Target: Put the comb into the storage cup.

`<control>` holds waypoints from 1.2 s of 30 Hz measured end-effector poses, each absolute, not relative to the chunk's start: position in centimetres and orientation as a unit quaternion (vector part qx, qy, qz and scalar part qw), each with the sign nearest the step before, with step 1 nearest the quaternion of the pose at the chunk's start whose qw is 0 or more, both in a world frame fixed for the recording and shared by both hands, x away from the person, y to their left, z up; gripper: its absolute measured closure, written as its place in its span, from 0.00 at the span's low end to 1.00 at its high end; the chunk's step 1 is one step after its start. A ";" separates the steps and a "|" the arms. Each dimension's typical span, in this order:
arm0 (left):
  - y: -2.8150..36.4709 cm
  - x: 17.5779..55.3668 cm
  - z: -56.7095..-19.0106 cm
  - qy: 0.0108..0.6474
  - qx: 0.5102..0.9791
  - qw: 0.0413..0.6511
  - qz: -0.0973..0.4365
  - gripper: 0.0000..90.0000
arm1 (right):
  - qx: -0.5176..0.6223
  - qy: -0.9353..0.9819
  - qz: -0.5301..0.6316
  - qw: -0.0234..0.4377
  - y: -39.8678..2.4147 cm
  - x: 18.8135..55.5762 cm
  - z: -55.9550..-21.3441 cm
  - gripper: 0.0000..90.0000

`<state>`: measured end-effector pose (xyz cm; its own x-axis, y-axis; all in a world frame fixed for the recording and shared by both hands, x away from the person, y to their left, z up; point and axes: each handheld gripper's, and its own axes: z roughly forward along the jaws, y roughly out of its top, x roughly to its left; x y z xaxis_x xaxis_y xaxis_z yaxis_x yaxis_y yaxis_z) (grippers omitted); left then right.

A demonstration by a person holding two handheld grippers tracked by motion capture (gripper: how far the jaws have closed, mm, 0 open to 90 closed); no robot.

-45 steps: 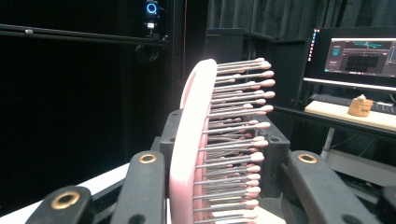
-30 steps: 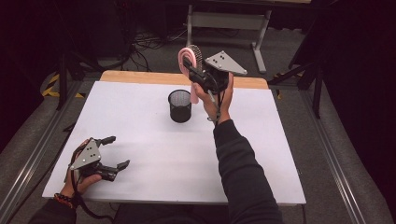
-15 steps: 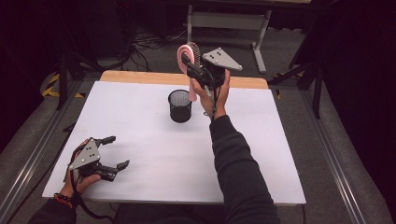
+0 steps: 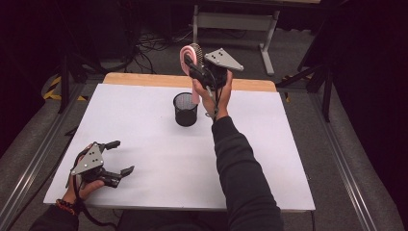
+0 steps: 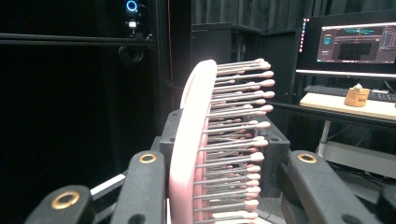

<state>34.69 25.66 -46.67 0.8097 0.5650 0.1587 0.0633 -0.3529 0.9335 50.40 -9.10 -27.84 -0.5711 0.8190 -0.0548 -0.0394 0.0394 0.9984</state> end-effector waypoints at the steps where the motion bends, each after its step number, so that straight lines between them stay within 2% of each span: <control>1: 25.7 34.7 -46.7 0.199 0.788 0.533 0.235 0.05 | 0.308 0.633 0.621 0.346 -9.1 50.4 -27.8 0.70; 5: 25.7 34.7 -46.7 0.201 0.787 0.534 0.236 0.05 | 0.303 0.638 0.617 0.348 -8.9 50.7 -28.2 0.70; 6: 25.7 34.7 -46.7 0.201 0.787 0.534 0.236 0.05 | 0.317 0.624 0.632 0.332 -8.6 50.6 -28.1 0.70; 36: 25.8 34.7 -46.7 0.201 0.786 0.537 0.231 0.05 | 0.313 0.644 0.618 0.323 -7.2 51.5 -30.5 0.70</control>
